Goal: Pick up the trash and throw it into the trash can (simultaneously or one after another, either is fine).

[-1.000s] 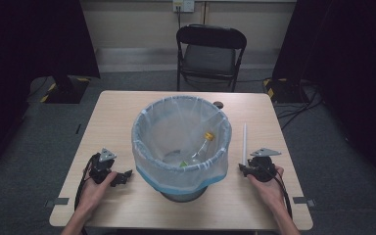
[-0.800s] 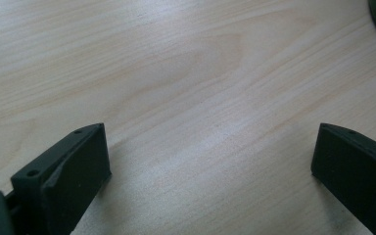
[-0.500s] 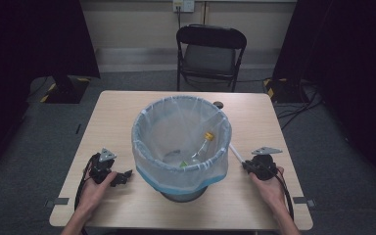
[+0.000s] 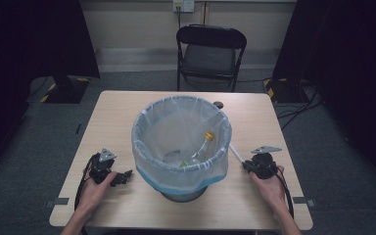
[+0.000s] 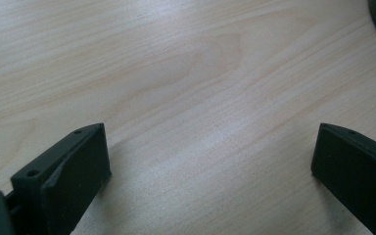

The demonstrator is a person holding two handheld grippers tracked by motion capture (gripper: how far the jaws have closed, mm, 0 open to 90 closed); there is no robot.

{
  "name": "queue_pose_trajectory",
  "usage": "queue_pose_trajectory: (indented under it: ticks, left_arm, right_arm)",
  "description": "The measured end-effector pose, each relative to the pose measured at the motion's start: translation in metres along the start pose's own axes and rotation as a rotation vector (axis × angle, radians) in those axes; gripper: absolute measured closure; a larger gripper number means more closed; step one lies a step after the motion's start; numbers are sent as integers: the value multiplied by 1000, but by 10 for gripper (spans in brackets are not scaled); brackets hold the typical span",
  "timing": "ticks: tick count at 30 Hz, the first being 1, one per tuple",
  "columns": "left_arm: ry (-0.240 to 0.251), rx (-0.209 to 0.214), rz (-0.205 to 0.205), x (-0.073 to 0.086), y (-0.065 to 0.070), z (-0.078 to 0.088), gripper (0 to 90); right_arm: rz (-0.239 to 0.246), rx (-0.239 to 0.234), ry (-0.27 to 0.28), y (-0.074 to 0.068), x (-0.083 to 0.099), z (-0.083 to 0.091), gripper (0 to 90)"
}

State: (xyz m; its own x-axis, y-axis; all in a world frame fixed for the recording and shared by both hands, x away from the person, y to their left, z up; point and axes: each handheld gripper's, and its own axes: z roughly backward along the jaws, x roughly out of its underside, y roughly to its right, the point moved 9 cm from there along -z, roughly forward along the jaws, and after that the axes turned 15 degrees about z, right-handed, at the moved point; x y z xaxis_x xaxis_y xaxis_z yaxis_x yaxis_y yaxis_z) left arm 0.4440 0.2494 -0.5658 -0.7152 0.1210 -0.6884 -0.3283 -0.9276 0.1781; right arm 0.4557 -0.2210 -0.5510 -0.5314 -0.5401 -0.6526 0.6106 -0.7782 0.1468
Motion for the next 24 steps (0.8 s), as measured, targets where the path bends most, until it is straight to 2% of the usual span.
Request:
queue_pose_trajectory:
  ticks: [8, 11, 24]
  left_arm:
    - [0, 0, 0, 0, 0, 0, 3]
    - [0, 0, 0, 0, 0, 0, 3]
    - [0, 0, 0, 0, 0, 0, 3]
  right_arm:
    - [-13, -31, 7, -2, 0, 2, 815]
    - [-23, -25, 43, 2, -7, 7, 815]
    - [-68, -31, 130, 8, -17, 17, 813]
